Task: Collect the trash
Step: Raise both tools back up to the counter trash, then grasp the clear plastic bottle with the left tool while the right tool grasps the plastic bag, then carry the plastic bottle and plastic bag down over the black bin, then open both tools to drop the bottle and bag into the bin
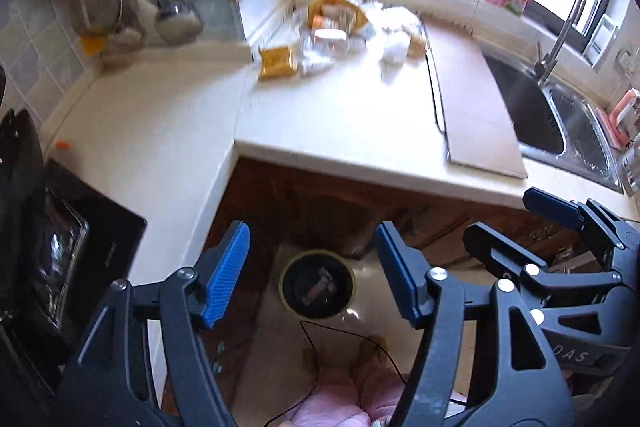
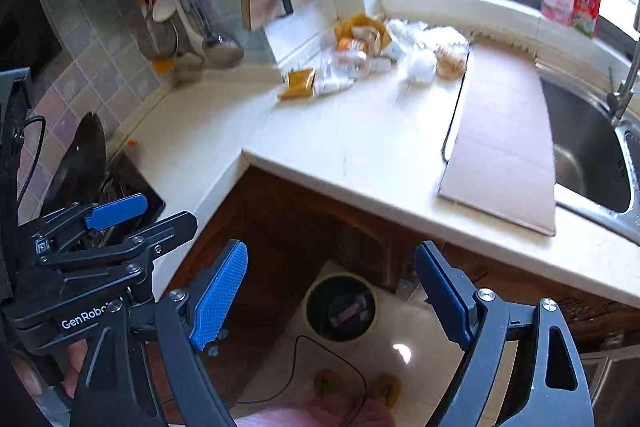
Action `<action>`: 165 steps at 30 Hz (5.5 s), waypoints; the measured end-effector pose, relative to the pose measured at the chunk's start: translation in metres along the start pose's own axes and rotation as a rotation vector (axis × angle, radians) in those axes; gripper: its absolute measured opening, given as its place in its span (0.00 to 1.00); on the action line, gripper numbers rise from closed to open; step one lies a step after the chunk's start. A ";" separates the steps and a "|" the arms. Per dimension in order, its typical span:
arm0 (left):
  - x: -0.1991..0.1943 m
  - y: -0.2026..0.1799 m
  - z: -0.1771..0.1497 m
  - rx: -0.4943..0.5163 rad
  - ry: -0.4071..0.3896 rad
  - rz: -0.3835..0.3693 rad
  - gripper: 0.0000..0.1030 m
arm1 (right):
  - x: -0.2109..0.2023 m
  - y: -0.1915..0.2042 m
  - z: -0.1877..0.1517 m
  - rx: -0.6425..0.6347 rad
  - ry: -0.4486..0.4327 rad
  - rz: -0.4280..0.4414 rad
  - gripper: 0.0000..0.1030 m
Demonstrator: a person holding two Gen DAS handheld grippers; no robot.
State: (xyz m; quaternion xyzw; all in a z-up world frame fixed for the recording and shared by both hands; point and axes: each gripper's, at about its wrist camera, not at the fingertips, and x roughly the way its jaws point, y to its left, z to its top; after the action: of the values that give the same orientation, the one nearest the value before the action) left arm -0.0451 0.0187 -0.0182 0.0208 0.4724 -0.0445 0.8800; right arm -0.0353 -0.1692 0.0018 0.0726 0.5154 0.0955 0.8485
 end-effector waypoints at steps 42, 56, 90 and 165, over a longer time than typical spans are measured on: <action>0.233 -0.027 0.267 0.090 -0.006 0.020 0.74 | 0.224 -0.194 0.292 0.202 0.128 0.091 0.79; 0.350 -0.039 0.307 0.229 0.164 0.059 0.71 | 0.368 -0.222 0.303 0.340 0.288 0.108 0.62; 0.278 -0.049 0.292 0.140 0.180 -0.115 0.54 | 0.283 -0.215 0.263 0.390 0.188 0.175 0.25; 0.335 0.054 -0.193 -0.149 0.340 -0.126 0.53 | 0.356 -0.057 -0.189 0.173 0.397 0.066 0.24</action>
State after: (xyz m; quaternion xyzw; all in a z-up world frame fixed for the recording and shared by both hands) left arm -0.0161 0.0677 -0.4040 -0.0670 0.6167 -0.0603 0.7821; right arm -0.0384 -0.1351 -0.4037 0.1417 0.6761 0.0908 0.7173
